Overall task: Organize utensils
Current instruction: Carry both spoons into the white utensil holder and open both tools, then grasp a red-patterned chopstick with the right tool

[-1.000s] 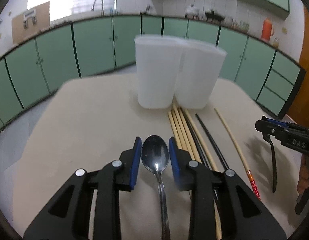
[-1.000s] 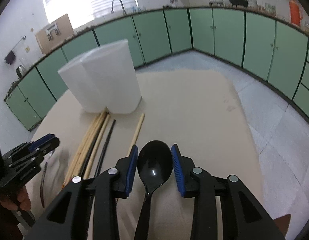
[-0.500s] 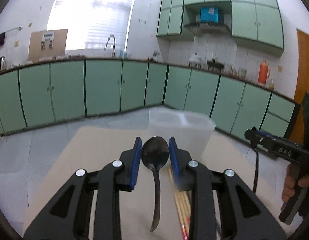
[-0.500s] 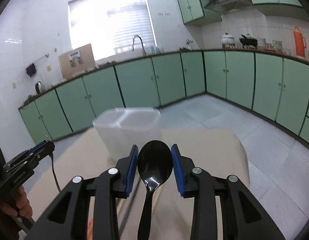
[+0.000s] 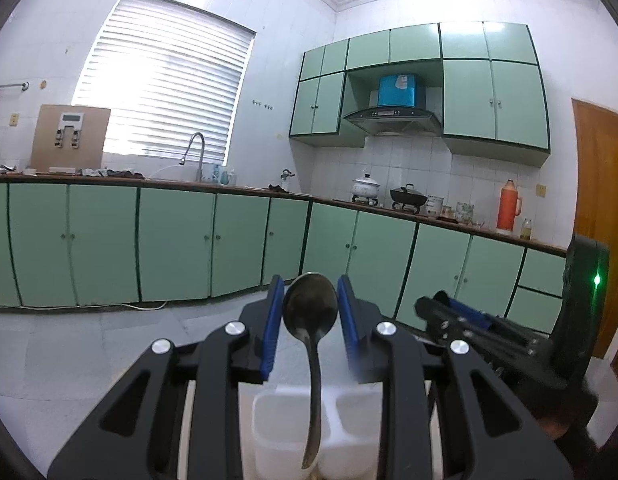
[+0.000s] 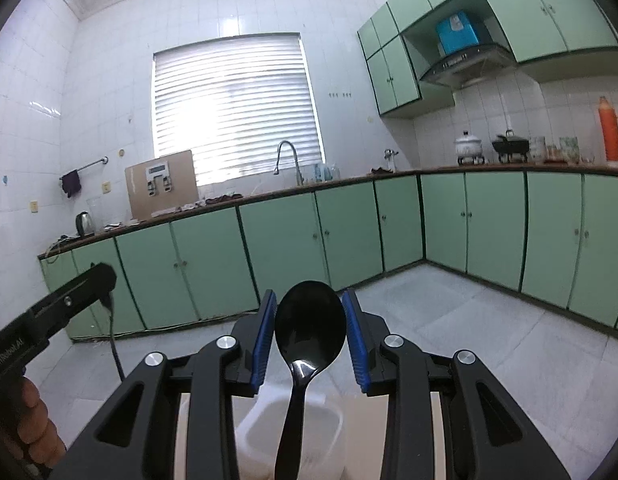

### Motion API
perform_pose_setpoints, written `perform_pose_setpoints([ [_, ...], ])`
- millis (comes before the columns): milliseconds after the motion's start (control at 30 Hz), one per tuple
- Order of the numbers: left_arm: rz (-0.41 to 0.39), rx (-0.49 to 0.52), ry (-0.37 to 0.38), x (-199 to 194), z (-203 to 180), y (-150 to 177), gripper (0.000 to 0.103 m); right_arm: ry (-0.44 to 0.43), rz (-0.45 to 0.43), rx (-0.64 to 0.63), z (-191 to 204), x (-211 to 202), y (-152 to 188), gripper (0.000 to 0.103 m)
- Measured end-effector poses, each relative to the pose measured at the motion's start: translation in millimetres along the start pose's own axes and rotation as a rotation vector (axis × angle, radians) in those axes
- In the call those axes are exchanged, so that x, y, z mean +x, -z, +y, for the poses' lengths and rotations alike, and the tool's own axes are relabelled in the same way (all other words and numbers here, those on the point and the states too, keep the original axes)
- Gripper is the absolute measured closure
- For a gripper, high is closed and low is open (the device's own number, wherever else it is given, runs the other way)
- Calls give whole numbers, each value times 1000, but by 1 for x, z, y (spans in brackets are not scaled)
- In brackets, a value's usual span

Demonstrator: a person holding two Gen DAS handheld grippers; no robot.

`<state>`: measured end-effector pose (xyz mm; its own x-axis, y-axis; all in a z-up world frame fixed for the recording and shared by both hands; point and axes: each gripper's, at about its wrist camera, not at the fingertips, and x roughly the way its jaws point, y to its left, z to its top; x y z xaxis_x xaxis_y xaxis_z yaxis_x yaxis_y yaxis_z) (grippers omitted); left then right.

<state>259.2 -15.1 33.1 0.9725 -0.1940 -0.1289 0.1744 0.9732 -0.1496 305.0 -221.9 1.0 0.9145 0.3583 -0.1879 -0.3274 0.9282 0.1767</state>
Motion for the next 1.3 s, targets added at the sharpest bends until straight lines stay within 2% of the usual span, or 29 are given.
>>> perform_pose_setpoints([
  [233, 38, -41, -16, 55, 11, 16, 77, 42, 29, 9, -13, 41, 15, 70],
  [367, 72, -41, -23, 66, 18, 33, 77, 31, 56, 3, -9, 46, 30, 70],
  [600, 138, -19, -34, 65, 28, 66, 76, -2, 101, -5, -6, 40, 56, 69],
  [767, 160, -21, -40, 59, 35, 74, 75, -16, 137, 5, -5, 32, 68, 68],
  [933, 160, -9, -45, 46, 36, 76, 71, -10, 137, 19, -8, 17, 67, 67],
  [1133, 154, -19, -66, 10, 35, 76, 51, 39, 150, 65, -14, -13, 66, 46],
  [1200, 161, -18, -78, -4, 35, 81, 42, 74, 168, 66, -14, -26, 74, 28],
  [1267, 181, -9, -95, -19, 33, 89, 29, 98, 187, 70, -14, -42, 84, 20],
  [1300, 196, -4, -102, -27, 32, 93, 27, 109, 202, 73, -14, -49, 89, 13],
])
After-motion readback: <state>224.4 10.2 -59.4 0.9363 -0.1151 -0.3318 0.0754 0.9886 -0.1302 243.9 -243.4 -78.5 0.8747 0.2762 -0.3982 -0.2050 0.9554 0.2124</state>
